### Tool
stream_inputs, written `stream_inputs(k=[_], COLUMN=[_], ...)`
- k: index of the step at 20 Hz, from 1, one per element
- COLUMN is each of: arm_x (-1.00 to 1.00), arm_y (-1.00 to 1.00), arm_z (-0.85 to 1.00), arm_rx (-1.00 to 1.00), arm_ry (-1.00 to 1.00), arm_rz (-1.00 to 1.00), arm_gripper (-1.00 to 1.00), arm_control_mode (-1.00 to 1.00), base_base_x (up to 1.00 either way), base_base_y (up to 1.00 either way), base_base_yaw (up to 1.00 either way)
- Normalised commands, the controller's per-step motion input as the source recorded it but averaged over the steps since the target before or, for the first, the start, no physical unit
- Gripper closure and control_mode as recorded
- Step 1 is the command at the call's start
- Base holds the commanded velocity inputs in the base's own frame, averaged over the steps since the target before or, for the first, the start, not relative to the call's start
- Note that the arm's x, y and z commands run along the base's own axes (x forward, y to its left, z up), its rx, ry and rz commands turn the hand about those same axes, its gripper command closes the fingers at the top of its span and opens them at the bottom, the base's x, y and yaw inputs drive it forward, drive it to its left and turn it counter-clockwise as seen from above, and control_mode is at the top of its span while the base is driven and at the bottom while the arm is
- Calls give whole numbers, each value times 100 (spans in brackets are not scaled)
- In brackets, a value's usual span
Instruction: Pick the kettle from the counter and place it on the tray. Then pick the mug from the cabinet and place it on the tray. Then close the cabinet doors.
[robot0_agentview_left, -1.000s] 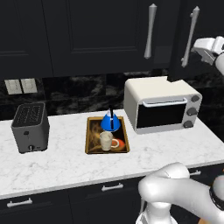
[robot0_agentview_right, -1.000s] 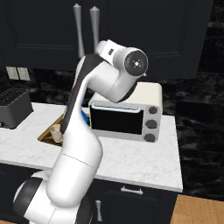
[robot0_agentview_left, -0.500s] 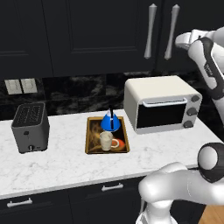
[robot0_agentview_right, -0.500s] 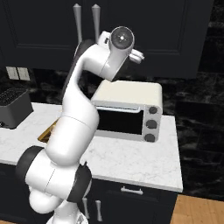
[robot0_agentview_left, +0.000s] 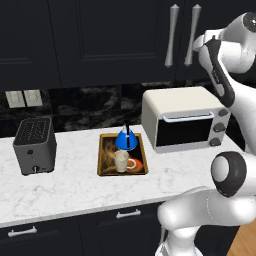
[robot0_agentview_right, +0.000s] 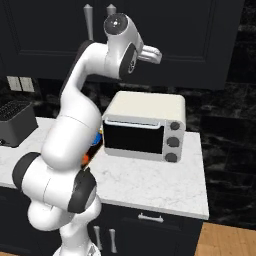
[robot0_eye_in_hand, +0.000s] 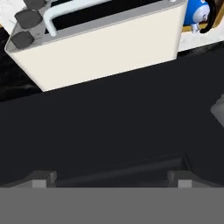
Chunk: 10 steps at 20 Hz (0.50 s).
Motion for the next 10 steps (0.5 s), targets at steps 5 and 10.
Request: stream_inputs(k=[5,10], arm_x=[33,36], arm_y=[-5,-6], arm_z=[-22,-22], arm_rx=[-7,0], arm_ry=[5,13], arm_rz=[-14,-6], arm_gripper=[-100,-100], arm_control_mode=[-100,-100], base_base_x=[0,0], base_base_y=[0,0], base_base_yaw=[0,0])
